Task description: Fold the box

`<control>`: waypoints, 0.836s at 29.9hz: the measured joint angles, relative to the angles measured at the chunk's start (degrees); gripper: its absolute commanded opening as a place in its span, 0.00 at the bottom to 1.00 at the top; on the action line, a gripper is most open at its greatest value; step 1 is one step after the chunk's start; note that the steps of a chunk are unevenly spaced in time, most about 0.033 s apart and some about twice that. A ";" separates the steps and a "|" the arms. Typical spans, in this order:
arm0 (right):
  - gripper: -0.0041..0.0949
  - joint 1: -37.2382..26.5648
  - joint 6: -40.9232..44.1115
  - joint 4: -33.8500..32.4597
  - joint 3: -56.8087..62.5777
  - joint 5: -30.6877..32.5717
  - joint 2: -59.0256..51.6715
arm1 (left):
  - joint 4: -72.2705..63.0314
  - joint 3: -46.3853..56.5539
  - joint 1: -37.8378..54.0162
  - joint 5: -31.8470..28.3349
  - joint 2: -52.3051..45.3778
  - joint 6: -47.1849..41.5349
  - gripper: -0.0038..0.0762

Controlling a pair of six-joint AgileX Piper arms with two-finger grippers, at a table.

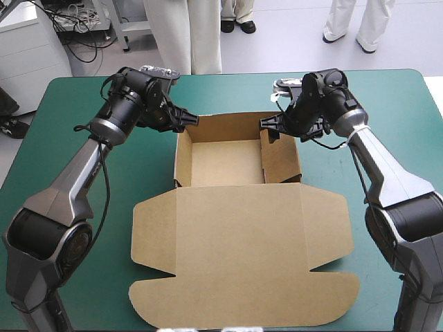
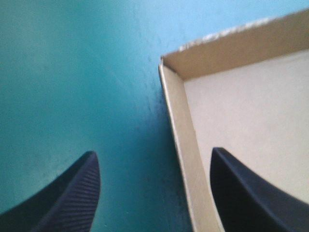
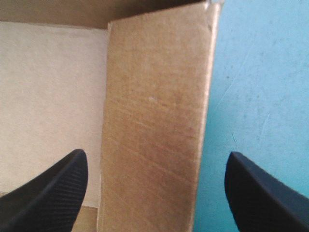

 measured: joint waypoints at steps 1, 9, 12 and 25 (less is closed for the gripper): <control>0.77 0.00 0.00 -0.05 -0.47 0.00 -0.60 | 0.07 -1.59 0.00 0.06 -0.07 0.59 0.36; 0.77 0.00 -0.43 -2.86 2.97 0.31 -8.27 | -2.95 -3.95 0.00 0.78 -6.62 7.06 0.02; 0.77 0.00 -1.32 -3.04 6.46 0.59 -12.00 | -3.46 -1.25 0.00 0.82 -11.73 7.43 0.01; 0.77 0.00 -2.31 -4.12 8.14 0.44 -12.06 | -3.91 30.44 0.00 0.96 -42.27 7.89 0.01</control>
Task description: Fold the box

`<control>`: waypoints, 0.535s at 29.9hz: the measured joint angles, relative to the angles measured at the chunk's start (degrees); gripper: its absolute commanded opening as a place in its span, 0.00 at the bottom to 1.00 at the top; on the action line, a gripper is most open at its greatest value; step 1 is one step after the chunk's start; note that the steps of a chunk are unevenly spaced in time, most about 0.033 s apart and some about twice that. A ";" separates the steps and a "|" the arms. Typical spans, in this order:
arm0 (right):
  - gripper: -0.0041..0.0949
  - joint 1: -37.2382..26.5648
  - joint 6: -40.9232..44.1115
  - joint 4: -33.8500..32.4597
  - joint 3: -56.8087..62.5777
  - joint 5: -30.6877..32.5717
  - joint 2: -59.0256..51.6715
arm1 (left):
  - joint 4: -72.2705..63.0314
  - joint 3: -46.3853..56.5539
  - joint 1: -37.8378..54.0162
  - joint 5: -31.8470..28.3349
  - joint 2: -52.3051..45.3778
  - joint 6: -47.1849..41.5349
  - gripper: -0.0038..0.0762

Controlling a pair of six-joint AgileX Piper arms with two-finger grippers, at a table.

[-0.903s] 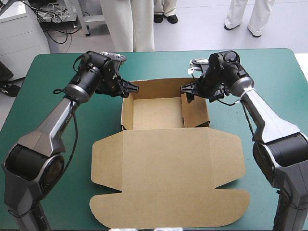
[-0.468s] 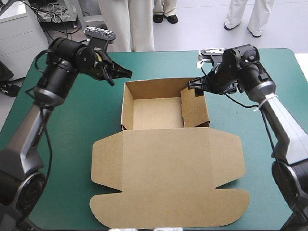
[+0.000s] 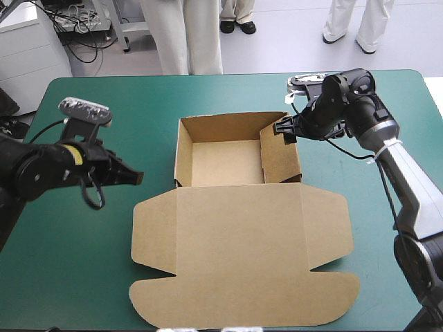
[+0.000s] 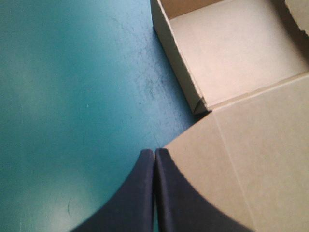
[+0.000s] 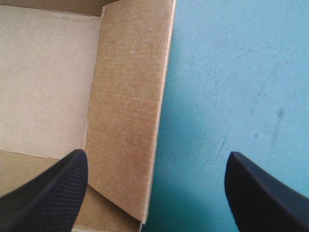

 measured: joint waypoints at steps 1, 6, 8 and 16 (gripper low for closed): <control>0.77 0.00 -0.10 0.00 0.00 -0.25 0.77 | 0.30 2.26 0.00 0.00 -2.25 0.00 0.01; 0.77 0.00 -0.10 0.00 0.06 -1.59 5.07 | 0.60 12.47 0.00 -0.20 -12.21 0.00 0.01; 0.77 0.00 -0.10 0.00 0.11 -2.54 6.45 | 0.60 16.46 0.00 -1.03 -15.86 0.00 0.01; 0.77 0.00 -0.20 1.15 0.11 -4.55 11.34 | 0.60 33.33 0.00 -7.34 -29.64 0.00 0.01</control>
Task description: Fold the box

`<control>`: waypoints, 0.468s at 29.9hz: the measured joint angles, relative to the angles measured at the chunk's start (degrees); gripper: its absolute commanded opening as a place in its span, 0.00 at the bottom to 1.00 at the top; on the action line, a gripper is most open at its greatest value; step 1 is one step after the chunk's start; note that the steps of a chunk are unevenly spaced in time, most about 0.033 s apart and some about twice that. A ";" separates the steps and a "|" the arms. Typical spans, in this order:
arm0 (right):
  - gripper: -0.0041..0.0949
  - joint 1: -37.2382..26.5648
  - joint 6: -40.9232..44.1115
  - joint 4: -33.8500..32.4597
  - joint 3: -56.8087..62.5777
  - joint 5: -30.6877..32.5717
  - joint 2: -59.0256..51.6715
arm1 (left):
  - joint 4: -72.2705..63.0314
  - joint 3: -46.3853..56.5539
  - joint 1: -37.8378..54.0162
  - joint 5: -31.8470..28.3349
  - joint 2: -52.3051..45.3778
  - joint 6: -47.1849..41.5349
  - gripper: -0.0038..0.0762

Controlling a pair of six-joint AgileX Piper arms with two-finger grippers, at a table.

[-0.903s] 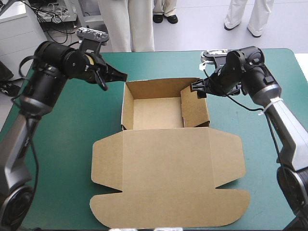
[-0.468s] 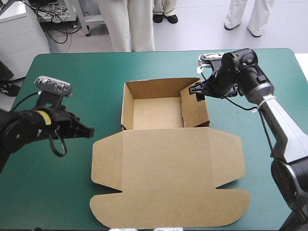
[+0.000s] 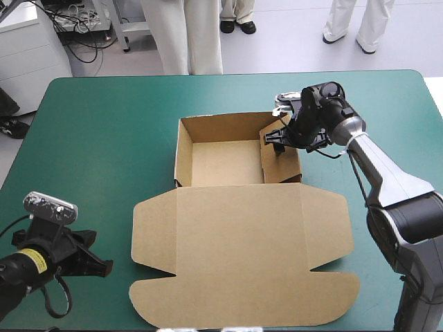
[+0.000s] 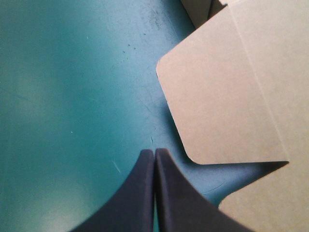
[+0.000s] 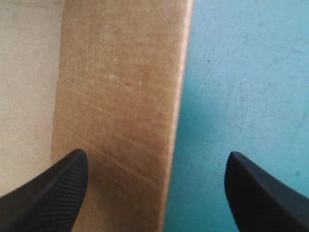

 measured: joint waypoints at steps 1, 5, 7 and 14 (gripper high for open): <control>0.77 0.00 -0.07 0.49 0.00 -0.12 0.56 | 0.00 1.73 0.00 -0.72 -1.38 0.00 0.01; 0.77 0.00 -0.29 2.29 0.00 -0.29 2.36 | 0.00 6.90 0.00 -2.57 -5.79 0.00 0.01; 0.77 0.00 -0.29 2.70 0.01 -0.29 2.70 | 0.00 8.73 0.00 -3.26 -7.43 0.00 0.01; 0.51 0.00 -0.29 2.97 0.01 0.11 2.82 | 0.00 11.44 0.00 -4.79 -10.99 0.00 0.01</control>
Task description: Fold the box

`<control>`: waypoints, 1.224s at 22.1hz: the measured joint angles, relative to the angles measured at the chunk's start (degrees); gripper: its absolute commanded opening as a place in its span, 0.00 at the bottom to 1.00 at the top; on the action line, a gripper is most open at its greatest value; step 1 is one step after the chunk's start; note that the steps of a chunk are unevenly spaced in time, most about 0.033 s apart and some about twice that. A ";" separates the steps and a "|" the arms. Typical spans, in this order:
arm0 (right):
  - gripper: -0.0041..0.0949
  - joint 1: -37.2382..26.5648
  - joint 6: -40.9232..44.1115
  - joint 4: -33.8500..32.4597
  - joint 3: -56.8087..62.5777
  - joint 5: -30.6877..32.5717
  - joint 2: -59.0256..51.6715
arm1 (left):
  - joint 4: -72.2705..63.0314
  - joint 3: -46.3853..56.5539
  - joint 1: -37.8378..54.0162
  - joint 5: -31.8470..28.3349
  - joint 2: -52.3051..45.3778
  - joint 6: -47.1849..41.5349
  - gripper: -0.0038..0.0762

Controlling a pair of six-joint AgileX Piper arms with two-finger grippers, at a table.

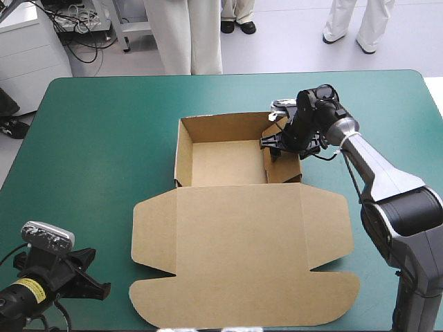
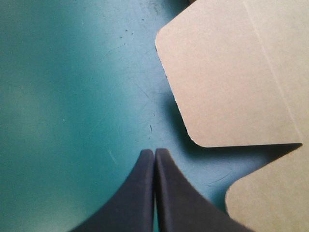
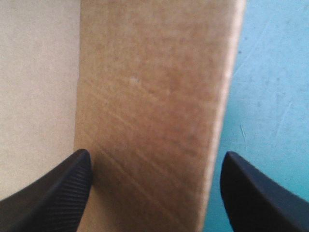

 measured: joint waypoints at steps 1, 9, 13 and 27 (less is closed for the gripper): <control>0.43 0.00 0.00 0.00 0.00 0.31 0.00 | 0.00 0.00 0.00 -0.27 -0.29 0.00 0.01; 0.02 -0.05 -0.02 -1.78 -2.38 3.37 0.64 | 0.00 0.11 0.00 -0.75 -0.59 0.00 0.01; 0.02 -3.05 -0.57 -2.78 -10.15 4.24 -0.13 | 0.00 0.11 0.00 -0.75 -0.59 -0.05 0.01; 0.02 -36.86 -9.85 -9.44 -13.58 4.54 -6.89 | 0.24 0.11 0.00 -0.90 -0.59 -0.05 0.01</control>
